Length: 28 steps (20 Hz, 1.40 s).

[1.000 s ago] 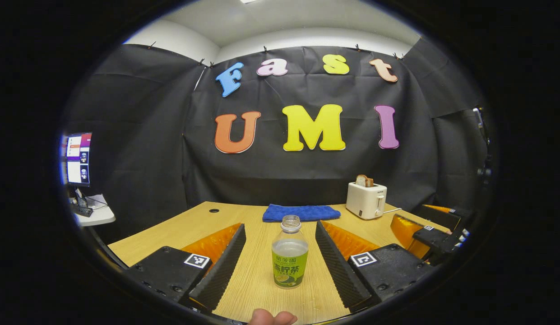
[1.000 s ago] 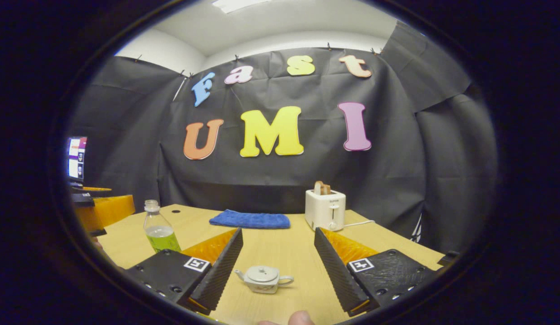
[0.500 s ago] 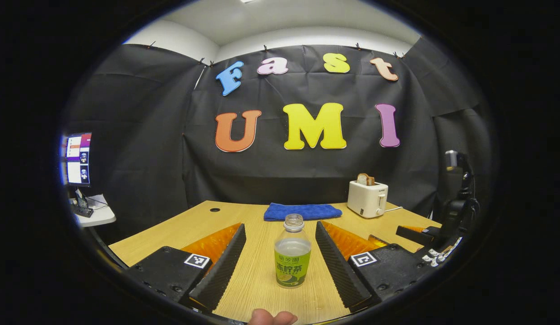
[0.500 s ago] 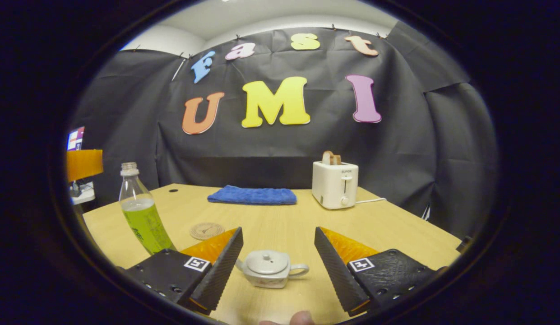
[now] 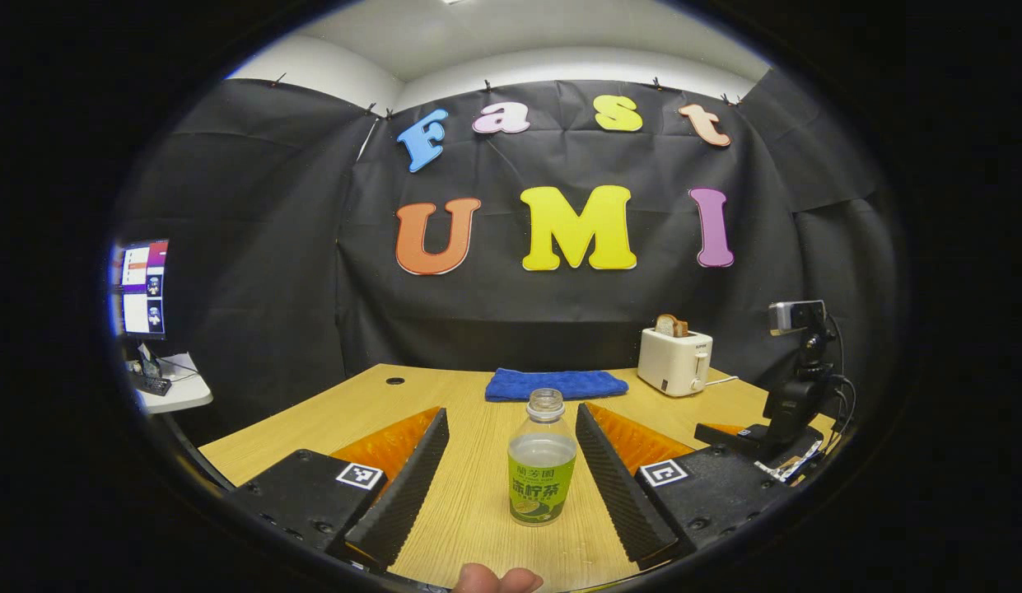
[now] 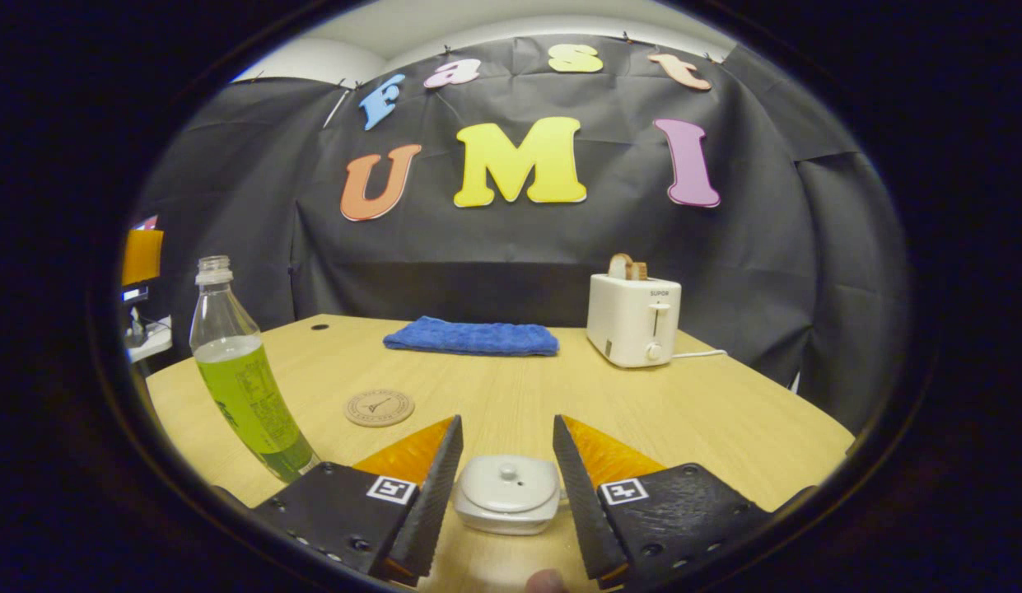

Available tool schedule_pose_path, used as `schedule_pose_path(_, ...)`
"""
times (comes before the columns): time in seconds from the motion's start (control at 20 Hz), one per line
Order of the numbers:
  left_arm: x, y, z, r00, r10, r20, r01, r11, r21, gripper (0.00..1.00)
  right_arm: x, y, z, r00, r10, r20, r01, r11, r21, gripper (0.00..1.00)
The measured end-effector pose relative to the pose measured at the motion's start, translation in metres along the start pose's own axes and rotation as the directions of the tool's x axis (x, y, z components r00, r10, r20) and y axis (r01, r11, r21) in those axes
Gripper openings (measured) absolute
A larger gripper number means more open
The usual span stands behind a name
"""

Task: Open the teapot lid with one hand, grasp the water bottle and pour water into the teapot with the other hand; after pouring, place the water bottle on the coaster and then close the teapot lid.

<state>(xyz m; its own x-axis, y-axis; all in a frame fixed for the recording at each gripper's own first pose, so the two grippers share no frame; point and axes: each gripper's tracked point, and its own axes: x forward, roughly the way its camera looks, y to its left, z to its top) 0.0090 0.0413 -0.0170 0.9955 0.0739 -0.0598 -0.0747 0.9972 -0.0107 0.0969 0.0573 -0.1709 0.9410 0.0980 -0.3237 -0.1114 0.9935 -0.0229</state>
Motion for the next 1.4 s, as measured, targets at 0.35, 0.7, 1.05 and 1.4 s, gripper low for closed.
schedule_pose_path(0.35,0.004,0.007,-0.004,1.000,0.009,-0.012,-0.009,1.000,-0.012,0.97,0.011,-0.003,-0.005,1.000,-0.008,-0.018,0.008,1.000,0.020,0.17)
schedule_pose_path(0.7,0.005,0.008,-0.006,1.000,0.006,-0.018,-0.007,1.000,-0.021,0.97,0.012,-0.003,-0.006,1.000,-0.001,-0.022,0.001,1.000,0.007,0.00)
schedule_pose_path(1.05,0.008,0.008,-0.010,1.000,0.008,-0.030,-0.009,0.999,-0.030,0.97,0.008,-0.003,0.009,1.000,0.016,0.019,-0.017,0.999,0.046,0.01)
schedule_pose_path(1.4,0.009,-0.004,-0.035,0.996,-0.028,-0.082,0.025,0.999,-0.029,0.98,-0.008,-0.008,0.027,0.999,0.035,0.038,-0.036,0.999,0.028,0.00)
